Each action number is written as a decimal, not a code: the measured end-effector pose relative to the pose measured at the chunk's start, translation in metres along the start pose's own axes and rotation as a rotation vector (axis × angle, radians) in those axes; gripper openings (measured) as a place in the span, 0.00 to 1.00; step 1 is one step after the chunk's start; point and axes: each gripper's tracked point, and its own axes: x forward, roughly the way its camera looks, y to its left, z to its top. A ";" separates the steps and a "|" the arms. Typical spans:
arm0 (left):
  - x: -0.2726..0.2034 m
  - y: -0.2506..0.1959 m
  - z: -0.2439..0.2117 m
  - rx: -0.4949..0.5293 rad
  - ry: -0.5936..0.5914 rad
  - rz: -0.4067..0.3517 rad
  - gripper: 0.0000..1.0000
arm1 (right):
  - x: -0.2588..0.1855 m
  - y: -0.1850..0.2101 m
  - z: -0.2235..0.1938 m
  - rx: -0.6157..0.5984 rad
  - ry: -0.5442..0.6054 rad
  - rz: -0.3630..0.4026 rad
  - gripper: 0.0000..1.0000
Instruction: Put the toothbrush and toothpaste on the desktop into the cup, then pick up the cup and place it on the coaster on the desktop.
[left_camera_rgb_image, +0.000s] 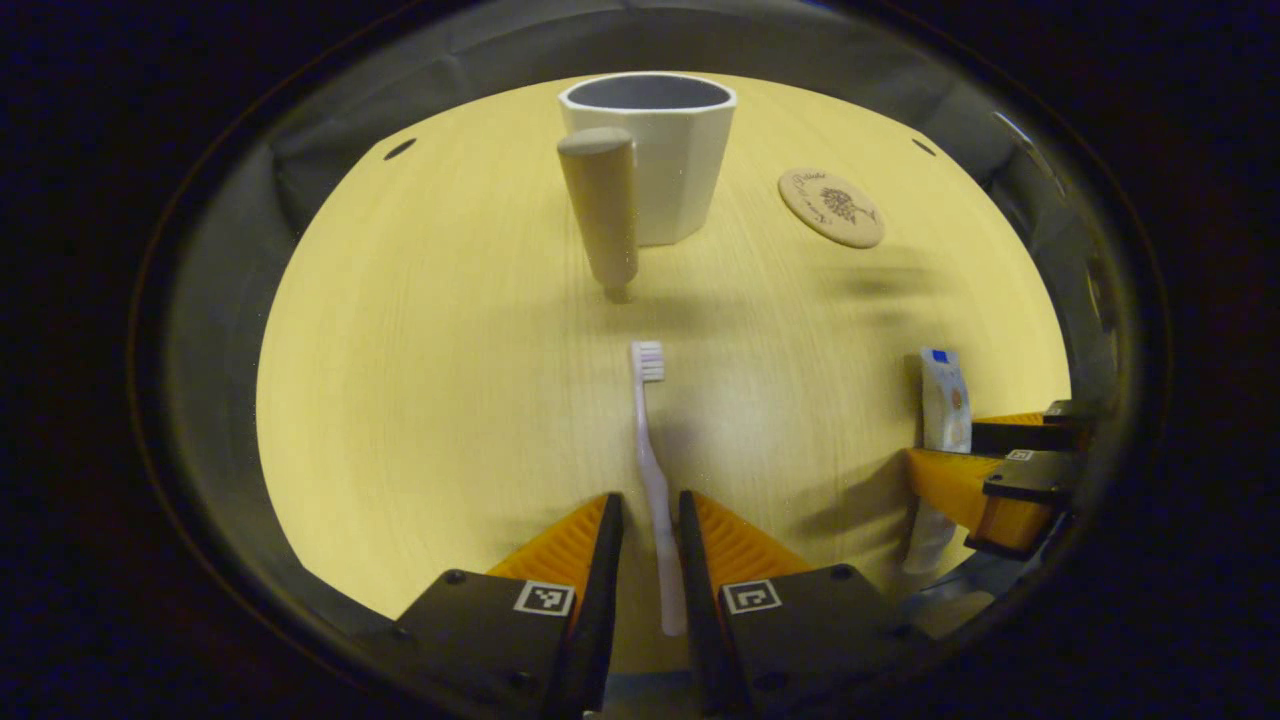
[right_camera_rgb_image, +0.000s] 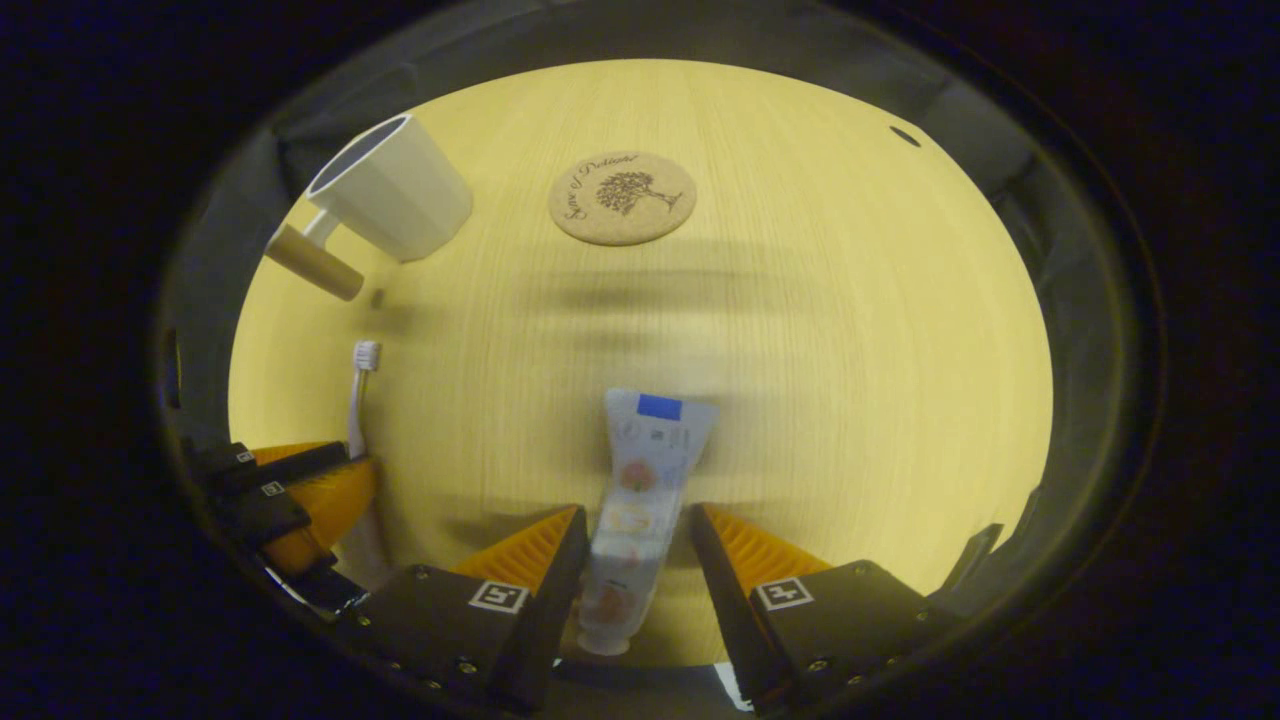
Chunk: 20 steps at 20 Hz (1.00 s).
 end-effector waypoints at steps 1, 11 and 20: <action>0.000 0.001 0.001 -0.011 -0.011 0.002 0.40 | -0.003 0.002 0.001 0.009 -0.002 0.004 0.57; -0.001 -0.001 0.002 -0.010 -0.058 -0.044 0.10 | -0.002 0.002 0.003 0.089 -0.049 0.121 0.19; -0.025 -0.005 0.007 -0.092 -0.208 -0.112 0.07 | -0.034 0.012 0.027 0.039 -0.205 0.171 0.19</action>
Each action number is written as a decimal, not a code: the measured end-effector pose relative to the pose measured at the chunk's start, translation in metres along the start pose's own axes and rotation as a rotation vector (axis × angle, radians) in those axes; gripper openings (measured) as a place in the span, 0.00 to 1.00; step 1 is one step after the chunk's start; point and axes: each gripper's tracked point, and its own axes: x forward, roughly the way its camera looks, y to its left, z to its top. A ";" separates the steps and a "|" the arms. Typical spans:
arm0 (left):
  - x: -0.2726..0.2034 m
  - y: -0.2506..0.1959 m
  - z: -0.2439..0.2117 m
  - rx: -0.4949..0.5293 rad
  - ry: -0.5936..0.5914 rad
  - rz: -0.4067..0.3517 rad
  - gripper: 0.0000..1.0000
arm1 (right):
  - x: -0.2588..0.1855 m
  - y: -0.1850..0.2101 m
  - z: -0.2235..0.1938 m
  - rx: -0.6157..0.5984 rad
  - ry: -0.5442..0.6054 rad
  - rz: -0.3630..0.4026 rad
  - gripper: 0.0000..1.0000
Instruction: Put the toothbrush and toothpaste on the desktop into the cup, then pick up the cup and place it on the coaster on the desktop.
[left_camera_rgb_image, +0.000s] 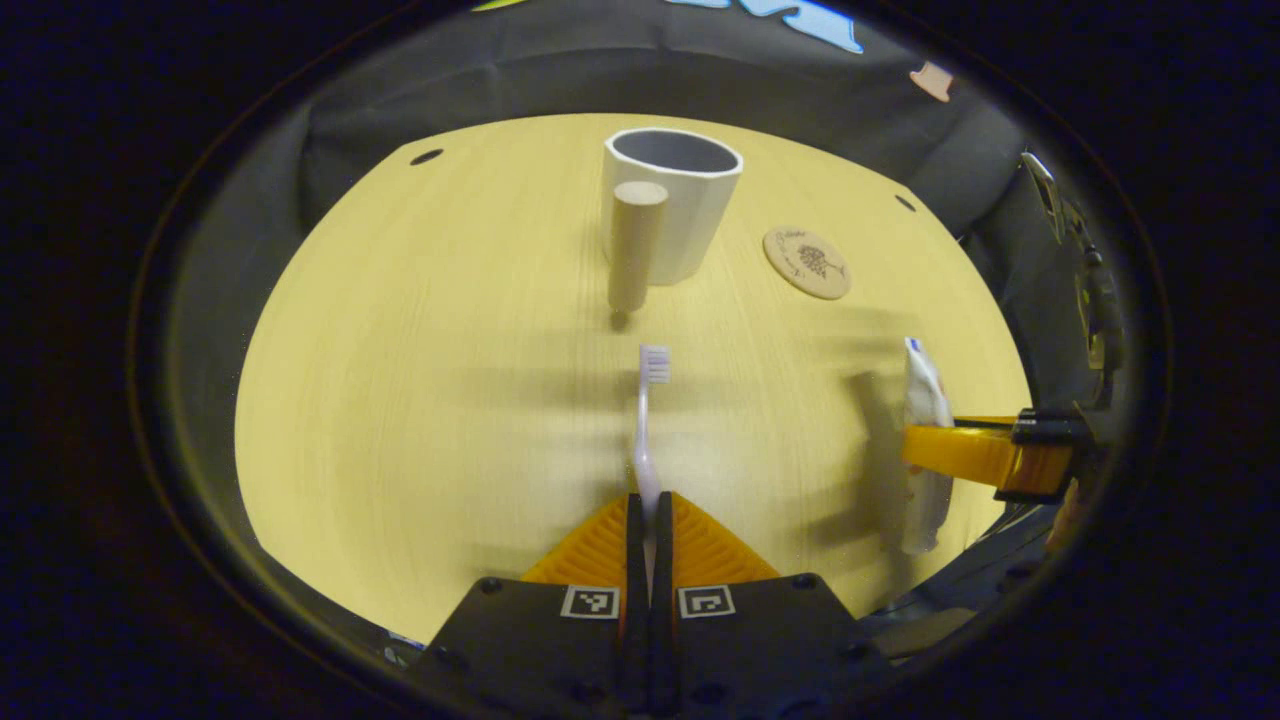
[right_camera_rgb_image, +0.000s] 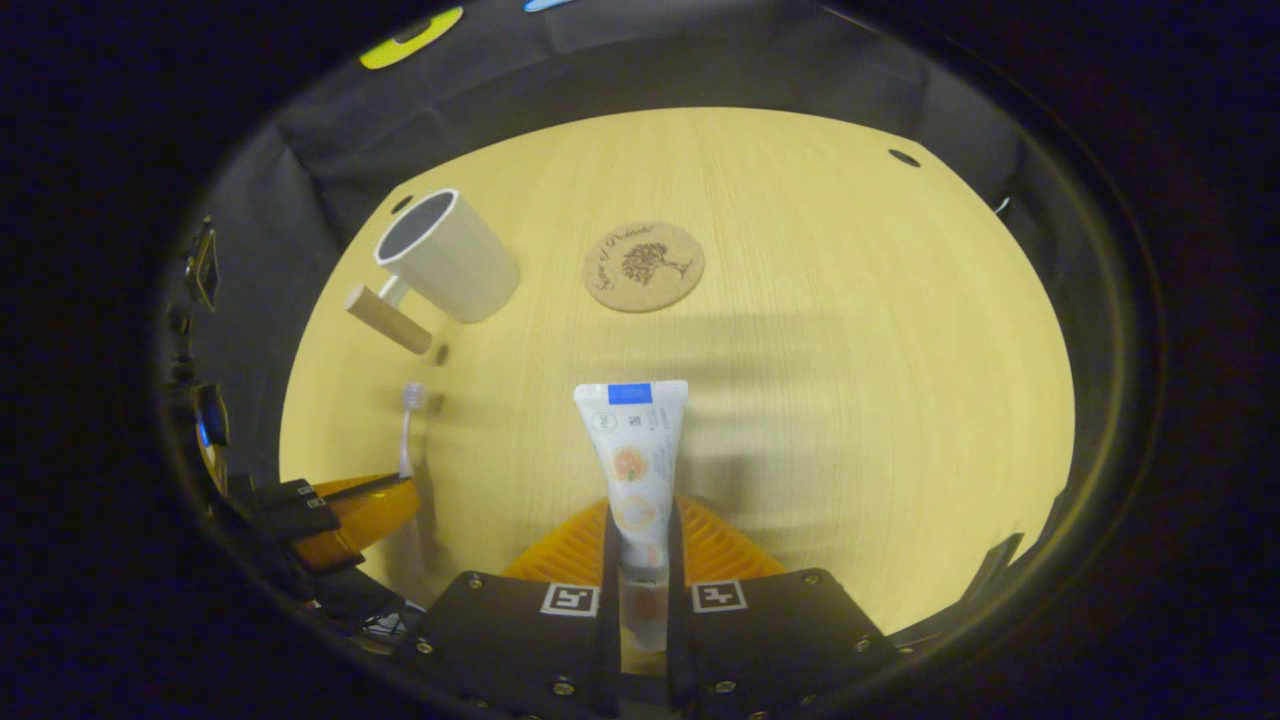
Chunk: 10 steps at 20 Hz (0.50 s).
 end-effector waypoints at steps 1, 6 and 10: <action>-0.003 0.001 0.002 -0.005 -0.019 -0.002 0.07 | -0.004 0.002 0.003 -0.007 -0.016 0.006 0.19; -0.032 0.010 0.021 -0.027 -0.127 0.004 0.07 | -0.028 0.012 0.025 -0.065 -0.121 0.013 0.18; -0.061 0.018 0.048 -0.027 -0.230 0.019 0.07 | -0.048 0.029 0.052 -0.094 -0.240 0.043 0.19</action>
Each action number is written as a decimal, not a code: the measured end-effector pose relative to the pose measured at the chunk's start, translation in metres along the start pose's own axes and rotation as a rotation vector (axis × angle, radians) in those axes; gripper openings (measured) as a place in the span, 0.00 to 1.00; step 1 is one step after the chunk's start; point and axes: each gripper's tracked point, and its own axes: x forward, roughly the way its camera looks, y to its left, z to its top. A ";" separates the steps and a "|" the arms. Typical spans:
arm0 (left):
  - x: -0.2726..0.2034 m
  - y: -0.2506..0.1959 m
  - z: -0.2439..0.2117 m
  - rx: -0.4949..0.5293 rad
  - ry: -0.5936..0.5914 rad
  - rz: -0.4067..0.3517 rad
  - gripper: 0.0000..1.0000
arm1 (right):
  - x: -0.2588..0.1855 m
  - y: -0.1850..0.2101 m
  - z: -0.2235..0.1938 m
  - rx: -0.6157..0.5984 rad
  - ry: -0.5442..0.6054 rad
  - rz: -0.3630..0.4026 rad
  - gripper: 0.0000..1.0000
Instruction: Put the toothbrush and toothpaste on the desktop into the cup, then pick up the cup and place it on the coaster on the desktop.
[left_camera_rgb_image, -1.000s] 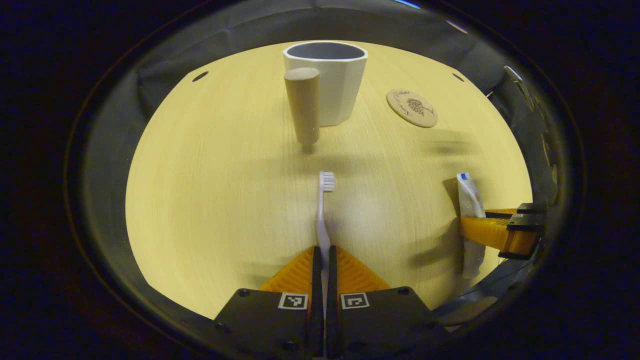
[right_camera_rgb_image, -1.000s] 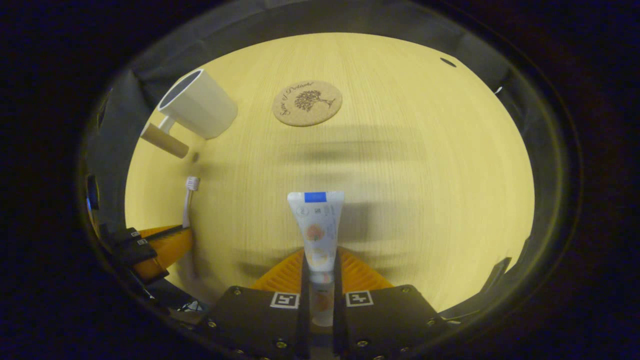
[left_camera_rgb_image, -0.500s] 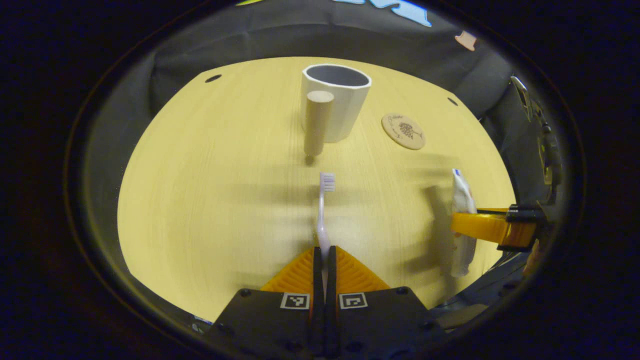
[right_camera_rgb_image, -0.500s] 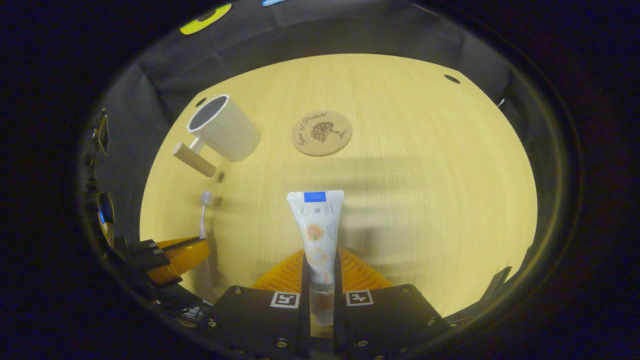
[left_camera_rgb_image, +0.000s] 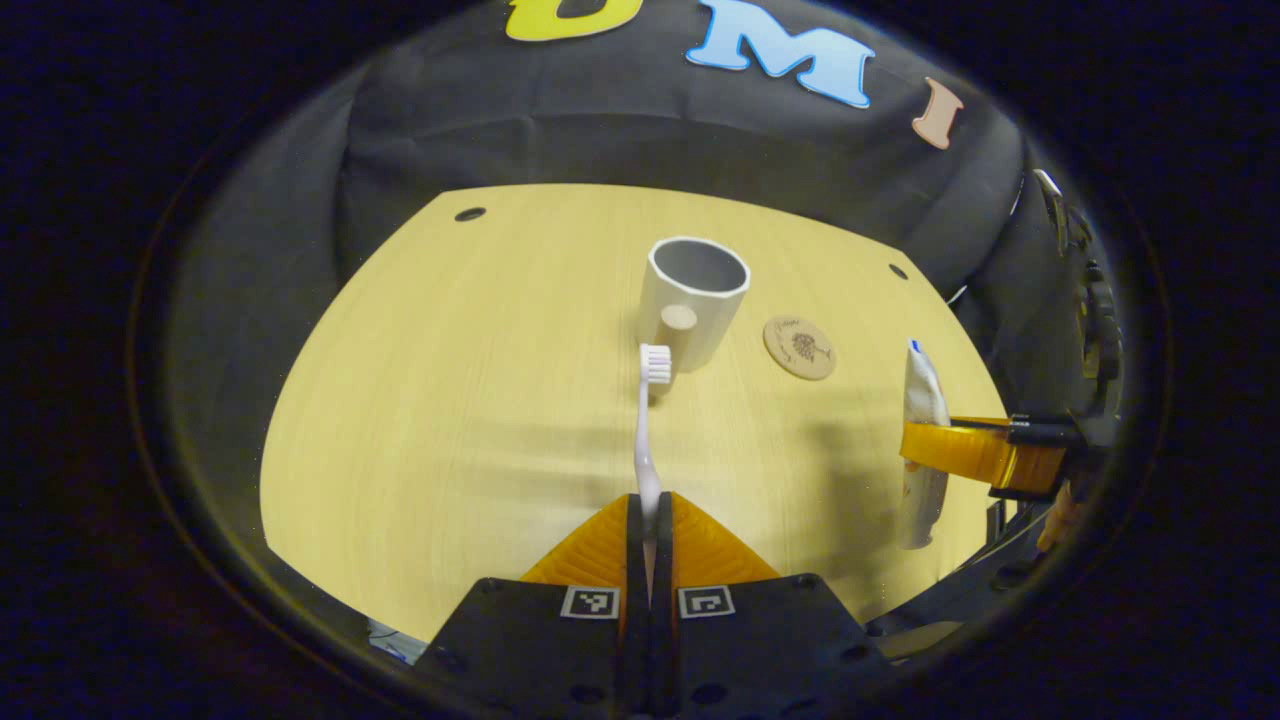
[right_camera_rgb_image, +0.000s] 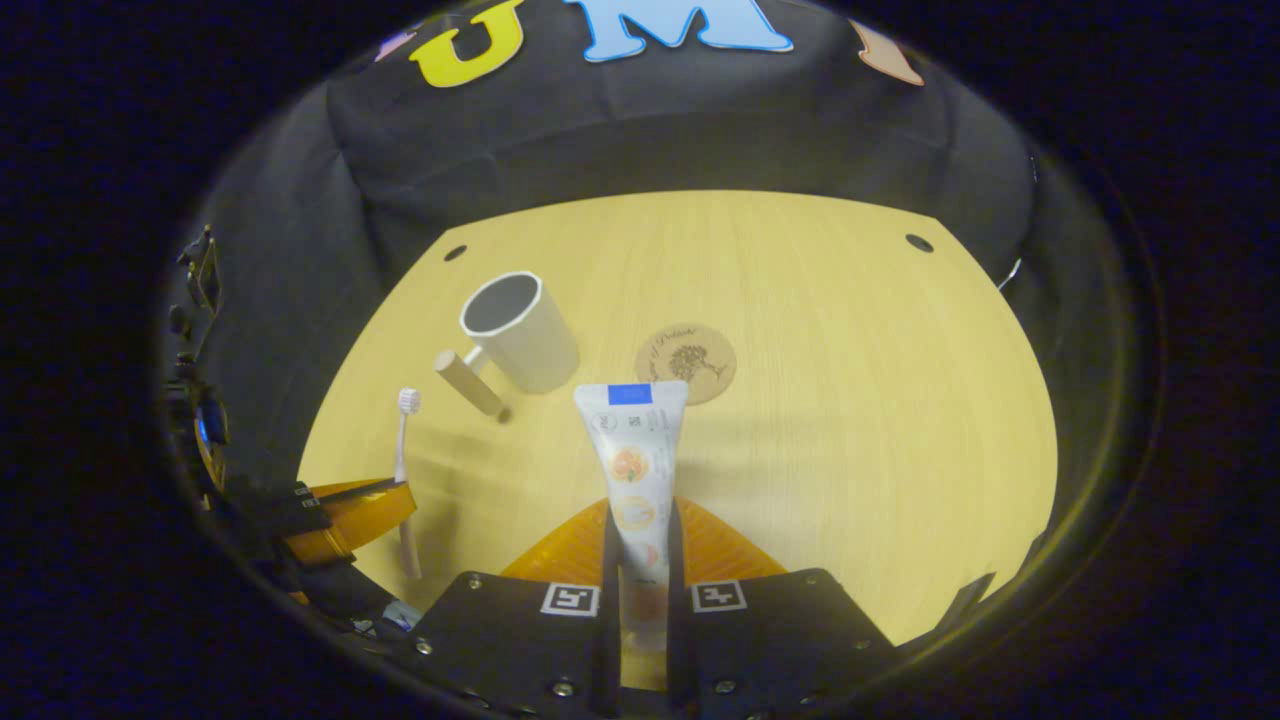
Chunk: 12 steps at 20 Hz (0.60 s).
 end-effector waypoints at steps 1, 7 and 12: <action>-0.005 0.000 0.011 -0.004 -0.031 -0.003 0.07 | -0.003 0.004 0.008 -0.002 -0.032 0.008 0.19; -0.022 0.003 0.083 -0.004 -0.251 -0.025 0.07 | -0.022 0.018 0.060 -0.004 -0.201 0.043 0.19; -0.042 0.006 0.151 -0.002 -0.433 -0.044 0.07 | -0.038 0.021 0.095 -0.017 -0.319 0.045 0.18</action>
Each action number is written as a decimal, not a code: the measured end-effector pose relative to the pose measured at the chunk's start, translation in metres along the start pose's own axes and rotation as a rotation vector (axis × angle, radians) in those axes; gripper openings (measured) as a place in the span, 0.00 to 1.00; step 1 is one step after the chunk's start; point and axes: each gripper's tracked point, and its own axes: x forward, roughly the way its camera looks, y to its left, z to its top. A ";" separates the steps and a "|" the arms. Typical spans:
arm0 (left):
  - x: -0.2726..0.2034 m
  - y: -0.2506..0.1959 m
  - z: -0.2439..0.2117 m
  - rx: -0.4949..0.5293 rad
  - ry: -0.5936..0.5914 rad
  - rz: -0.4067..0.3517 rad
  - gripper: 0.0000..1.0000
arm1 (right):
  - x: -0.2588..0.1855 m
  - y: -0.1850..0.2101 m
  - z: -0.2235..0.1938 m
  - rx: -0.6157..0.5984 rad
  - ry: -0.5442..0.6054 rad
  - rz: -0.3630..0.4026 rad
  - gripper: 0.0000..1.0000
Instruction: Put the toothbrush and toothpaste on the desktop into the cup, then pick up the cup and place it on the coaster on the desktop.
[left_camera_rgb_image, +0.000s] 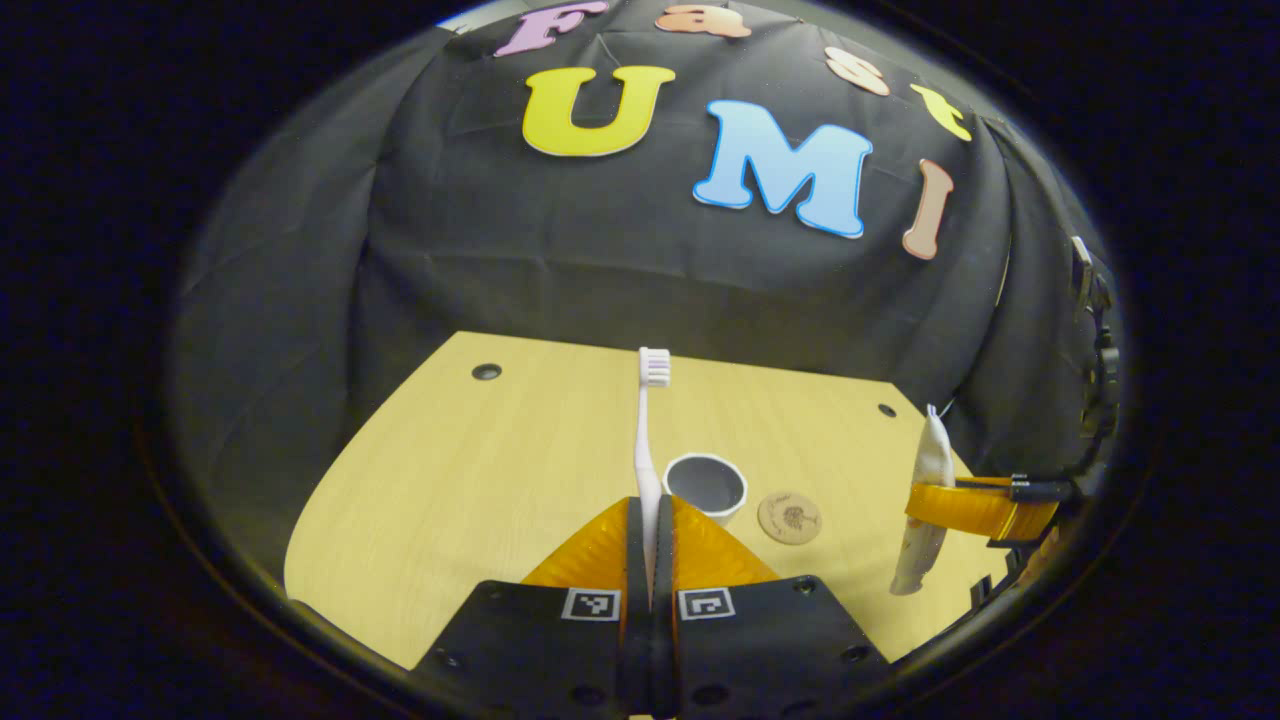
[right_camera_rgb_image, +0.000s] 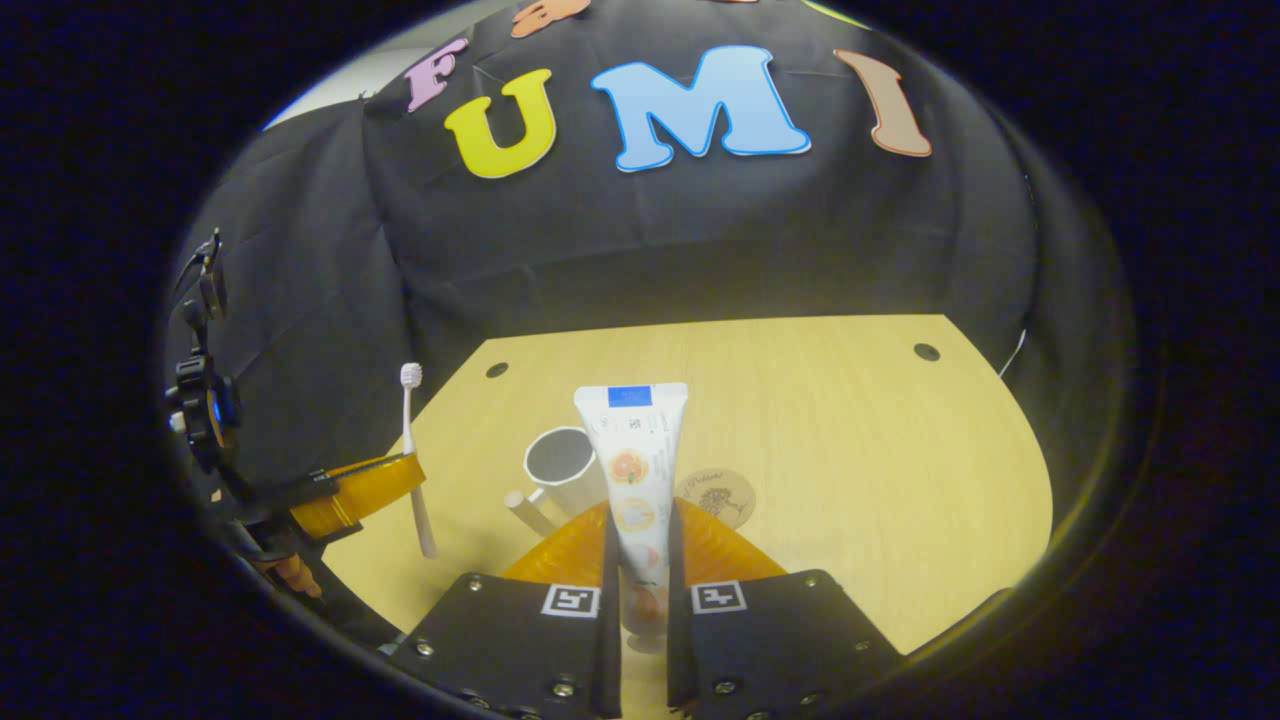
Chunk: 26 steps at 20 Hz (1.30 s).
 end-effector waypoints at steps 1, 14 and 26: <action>0.003 -0.001 0.010 -0.008 -0.025 -0.008 0.07 | 0.001 0.001 0.006 -0.003 -0.018 0.000 0.18; 0.078 -0.046 0.069 -0.049 -0.238 -0.171 0.07 | 0.017 -0.003 0.030 -0.009 -0.085 -0.020 0.18; 0.148 -0.056 0.001 -0.019 -0.094 -0.190 0.07 | 0.035 -0.007 0.019 -0.024 -0.026 -0.047 0.18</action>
